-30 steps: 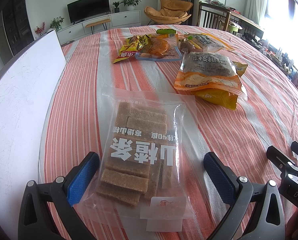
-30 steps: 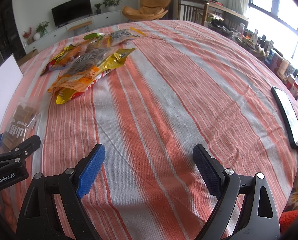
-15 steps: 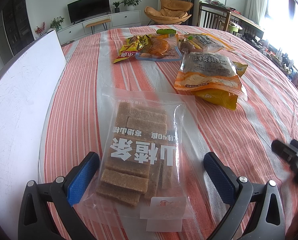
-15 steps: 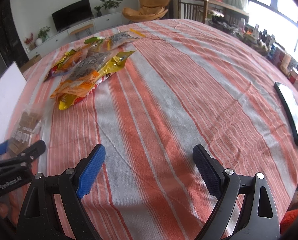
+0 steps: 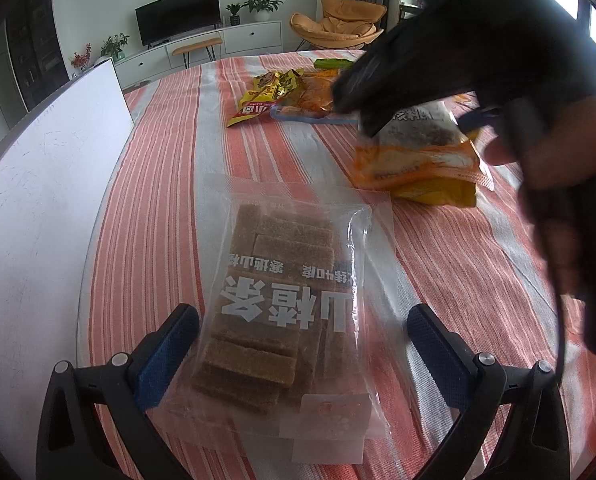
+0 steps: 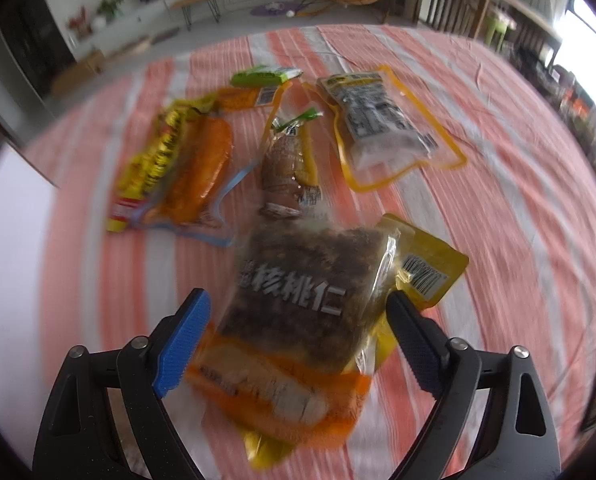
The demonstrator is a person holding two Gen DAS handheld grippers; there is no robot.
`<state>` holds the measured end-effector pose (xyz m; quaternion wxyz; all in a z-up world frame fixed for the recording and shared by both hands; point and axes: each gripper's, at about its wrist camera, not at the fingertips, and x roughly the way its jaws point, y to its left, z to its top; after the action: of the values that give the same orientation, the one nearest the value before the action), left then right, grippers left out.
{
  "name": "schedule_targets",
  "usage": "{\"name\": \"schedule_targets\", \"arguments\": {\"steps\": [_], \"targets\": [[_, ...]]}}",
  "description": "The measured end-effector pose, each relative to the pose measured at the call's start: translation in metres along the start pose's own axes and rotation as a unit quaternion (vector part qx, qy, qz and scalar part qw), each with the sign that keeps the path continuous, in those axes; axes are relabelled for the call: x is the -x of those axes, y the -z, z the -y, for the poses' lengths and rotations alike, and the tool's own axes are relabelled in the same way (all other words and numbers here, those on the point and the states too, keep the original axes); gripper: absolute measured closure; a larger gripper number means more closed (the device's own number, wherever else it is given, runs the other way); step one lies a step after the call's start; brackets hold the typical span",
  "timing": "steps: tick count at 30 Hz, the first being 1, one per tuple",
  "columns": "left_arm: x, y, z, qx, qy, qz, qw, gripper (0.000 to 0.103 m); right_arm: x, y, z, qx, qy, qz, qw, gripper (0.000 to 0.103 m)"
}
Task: Organize snacks
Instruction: 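Grasp the walnut snack bag with the right gripper and lift it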
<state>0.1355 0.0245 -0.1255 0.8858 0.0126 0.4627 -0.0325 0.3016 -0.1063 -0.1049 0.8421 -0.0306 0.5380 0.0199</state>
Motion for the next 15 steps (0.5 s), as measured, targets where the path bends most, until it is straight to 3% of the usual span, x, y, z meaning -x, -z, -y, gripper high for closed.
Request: {"name": "schedule_targets", "arguments": {"steps": [2, 4, 7, 9, 11, 12, 15], "targets": [[0.0, 0.0, 0.0, 0.0, 0.0, 0.0, 1.0, 0.0, -0.011, 0.002, -0.024, 0.077, 0.063, 0.01, 0.995, 0.008], [-0.006, -0.006, -0.001, 0.001, 0.0, 0.0, 1.0, 0.0, -0.011, 0.004, -0.023, 0.082, 0.053, 0.024, 0.995, 0.008], [-0.005, -0.005, -0.001, 0.001, 0.0, 0.0, 1.0, 0.0, -0.006, 0.008, -0.007, 0.067, 0.038, 0.03, 0.997, 0.017], [-0.005, -0.005, -0.001, 0.0, 0.0, 0.0, 1.0, 0.0, 0.0, 0.013, 0.002, 0.072, 0.04, 0.042, 0.996, 0.043], [-0.005, -0.005, -0.001, 0.001, 0.0, 0.0, 1.0, 0.0, 0.009, 0.015, 0.015, 0.057, 0.005, 0.045, 0.997, 0.062], [-0.004, -0.004, -0.001, 0.001, 0.0, 0.0, 1.0, 0.0, 0.014, 0.017, 0.023, 0.047, -0.01, 0.045, 0.998, 0.079], [-0.005, -0.004, -0.001, 0.001, -0.001, 0.0, 1.0, 0.0, 0.041, 0.032, 0.047, 0.035, -0.026, 0.072, 0.996, 0.084]]}}
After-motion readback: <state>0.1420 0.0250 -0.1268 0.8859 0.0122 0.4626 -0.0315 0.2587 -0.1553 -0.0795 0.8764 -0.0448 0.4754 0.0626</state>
